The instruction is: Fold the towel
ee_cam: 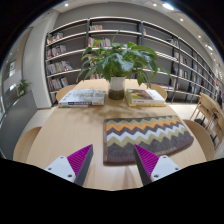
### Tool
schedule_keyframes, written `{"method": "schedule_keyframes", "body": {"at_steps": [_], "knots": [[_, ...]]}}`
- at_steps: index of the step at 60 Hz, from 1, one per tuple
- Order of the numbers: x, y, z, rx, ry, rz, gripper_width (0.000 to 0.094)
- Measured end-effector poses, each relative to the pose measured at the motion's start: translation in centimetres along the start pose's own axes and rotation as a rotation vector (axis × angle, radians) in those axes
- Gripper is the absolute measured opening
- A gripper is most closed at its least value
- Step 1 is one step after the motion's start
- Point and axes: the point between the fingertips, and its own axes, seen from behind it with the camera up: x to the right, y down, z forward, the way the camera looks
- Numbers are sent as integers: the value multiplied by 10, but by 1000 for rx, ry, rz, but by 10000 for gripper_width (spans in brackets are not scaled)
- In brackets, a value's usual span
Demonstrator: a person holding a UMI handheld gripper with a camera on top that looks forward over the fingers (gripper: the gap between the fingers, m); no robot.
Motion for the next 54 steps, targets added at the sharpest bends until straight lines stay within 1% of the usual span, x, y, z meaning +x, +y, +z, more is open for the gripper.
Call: {"method": "schedule_keyframes", "body": {"at_steps": [6, 11, 13, 15, 20, 22, 25, 27, 32, 36, 42, 47, 54], "knots": [[-28, -25, 74, -20, -22, -42, 786], [-33, -27, 110, -52, -19, -77, 733], [-31, -22, 114, -74, -13, -82, 710], [-31, -27, 120, -52, -6, -69, 687], [-10, -27, 122, -53, 65, -57, 315], [-5, -26, 123, -50, 79, -73, 214], [0, -26, 124, -48, 94, -84, 96], [0, -26, 122, -55, 83, -102, 95], [-1, -24, 122, -96, 51, -128, 54], [-2, -30, 116, -129, -8, -71, 44], [22, -72, 84, -75, -36, -59, 44], [67, -111, 56, -27, -16, -87, 43], [143, -134, 43, -5, 13, -72, 43]]}}
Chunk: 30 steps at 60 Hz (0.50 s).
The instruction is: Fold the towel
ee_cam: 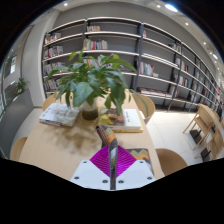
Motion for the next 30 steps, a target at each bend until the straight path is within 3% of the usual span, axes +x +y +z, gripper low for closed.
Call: {"method": "schedule_keyframes", "body": {"at_steps": [7, 9, 12, 17, 22, 30], "knots": [[72, 20, 11, -20, 21, 44, 62], [87, 31, 19, -36, 23, 44, 127], [111, 55, 31, -66, 52, 29, 340], [138, 71, 36, -86, 88, 2, 359], [137, 78, 32, -83, 54, 29, 565], [120, 53, -10, -22, 16, 42, 696]]}}
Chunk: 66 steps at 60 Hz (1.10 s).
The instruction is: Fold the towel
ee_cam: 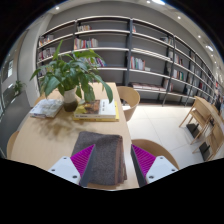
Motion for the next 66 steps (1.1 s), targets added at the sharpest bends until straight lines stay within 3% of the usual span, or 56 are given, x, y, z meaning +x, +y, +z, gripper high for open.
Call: {"method": "schedule_keyframes", "body": {"at_steps": [12, 24, 48, 66], "knots": [[-43, -51, -104, 134, -36, 6, 768], [-81, -52, -201, 233, -87, 60, 781], [-112, 34, -306, 167, -45, -27, 814], [-123, 50, -331, 169, -49, -38, 815]]}}
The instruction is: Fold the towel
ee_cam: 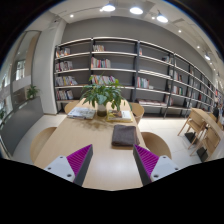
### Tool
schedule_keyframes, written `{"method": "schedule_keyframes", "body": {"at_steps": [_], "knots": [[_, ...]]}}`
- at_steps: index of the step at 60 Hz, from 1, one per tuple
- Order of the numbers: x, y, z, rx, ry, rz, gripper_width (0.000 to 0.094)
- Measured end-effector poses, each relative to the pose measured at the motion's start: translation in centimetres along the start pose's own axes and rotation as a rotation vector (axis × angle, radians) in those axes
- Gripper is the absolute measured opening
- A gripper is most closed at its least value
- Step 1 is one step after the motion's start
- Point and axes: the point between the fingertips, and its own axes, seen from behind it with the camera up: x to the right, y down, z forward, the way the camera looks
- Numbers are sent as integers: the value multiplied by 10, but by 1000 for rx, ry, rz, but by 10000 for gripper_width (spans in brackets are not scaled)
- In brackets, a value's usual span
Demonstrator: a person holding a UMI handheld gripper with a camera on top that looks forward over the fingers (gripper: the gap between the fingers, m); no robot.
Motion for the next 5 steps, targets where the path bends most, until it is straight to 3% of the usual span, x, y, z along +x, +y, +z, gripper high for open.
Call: {"method": "schedule_keyframes", "body": {"at_steps": [5], "knots": [[-3, 4, -3, -9, -2, -2, 813]]}}
